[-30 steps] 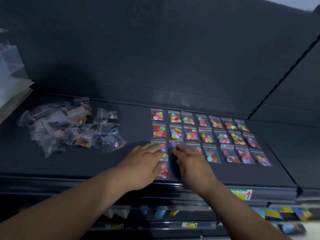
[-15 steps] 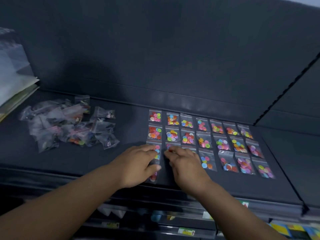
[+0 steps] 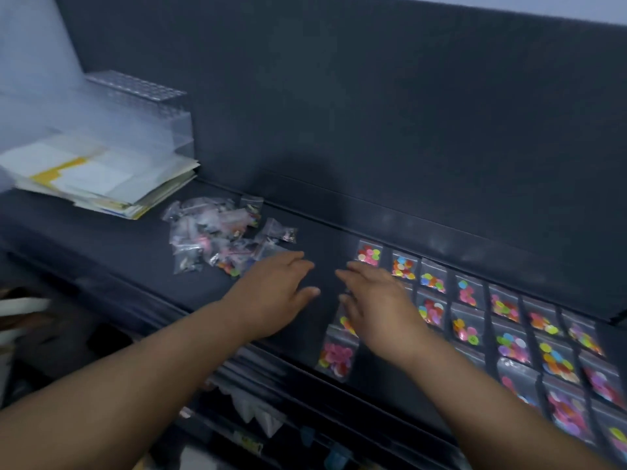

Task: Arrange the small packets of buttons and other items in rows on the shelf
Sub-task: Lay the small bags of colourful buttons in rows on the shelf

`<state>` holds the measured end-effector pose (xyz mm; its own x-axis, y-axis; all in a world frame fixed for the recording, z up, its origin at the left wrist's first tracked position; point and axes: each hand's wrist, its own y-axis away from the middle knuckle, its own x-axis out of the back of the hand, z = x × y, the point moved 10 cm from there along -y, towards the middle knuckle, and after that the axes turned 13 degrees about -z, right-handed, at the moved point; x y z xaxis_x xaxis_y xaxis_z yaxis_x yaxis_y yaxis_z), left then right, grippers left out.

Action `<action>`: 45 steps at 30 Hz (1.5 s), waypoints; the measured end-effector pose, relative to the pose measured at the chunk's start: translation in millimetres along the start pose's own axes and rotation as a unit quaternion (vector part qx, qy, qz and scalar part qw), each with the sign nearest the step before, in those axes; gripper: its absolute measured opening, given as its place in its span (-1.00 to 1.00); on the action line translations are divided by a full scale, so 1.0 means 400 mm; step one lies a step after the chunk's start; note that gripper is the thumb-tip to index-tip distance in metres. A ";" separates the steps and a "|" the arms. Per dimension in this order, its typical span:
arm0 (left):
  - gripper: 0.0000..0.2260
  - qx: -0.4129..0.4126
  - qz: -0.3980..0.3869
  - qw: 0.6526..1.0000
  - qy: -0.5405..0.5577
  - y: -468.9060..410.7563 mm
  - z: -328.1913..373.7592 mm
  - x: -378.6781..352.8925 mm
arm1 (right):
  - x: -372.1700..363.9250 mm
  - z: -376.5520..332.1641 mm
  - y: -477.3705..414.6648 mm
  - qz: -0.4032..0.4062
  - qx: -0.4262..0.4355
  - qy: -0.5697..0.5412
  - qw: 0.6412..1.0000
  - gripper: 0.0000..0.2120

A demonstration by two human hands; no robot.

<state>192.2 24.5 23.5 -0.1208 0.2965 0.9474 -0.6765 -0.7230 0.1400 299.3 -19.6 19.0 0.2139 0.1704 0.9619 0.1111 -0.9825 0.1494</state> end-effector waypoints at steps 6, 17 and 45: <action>-0.56 0.097 0.023 0.995 0.005 0.057 -0.159 0.042 | -0.014 -0.123 -0.102 -0.021 0.076 0.014 0.997 -0.57; -0.63 0.065 -0.006 0.998 -0.015 -0.002 -0.406 0.040 | -0.152 -0.209 -0.321 -0.134 0.029 0.027 0.990 -0.50; -0.64 0.009 -0.027 0.999 -0.028 -0.103 -0.508 0.056 | -0.118 -0.267 -0.390 0.004 -0.022 -0.063 0.998 -0.73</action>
<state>69.8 187.6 -19.5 -0.0434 0.3004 0.9528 -0.6670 -0.7188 0.1962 168.3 117.7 -25.1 0.3350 0.1686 0.9270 0.0673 -0.9856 0.1549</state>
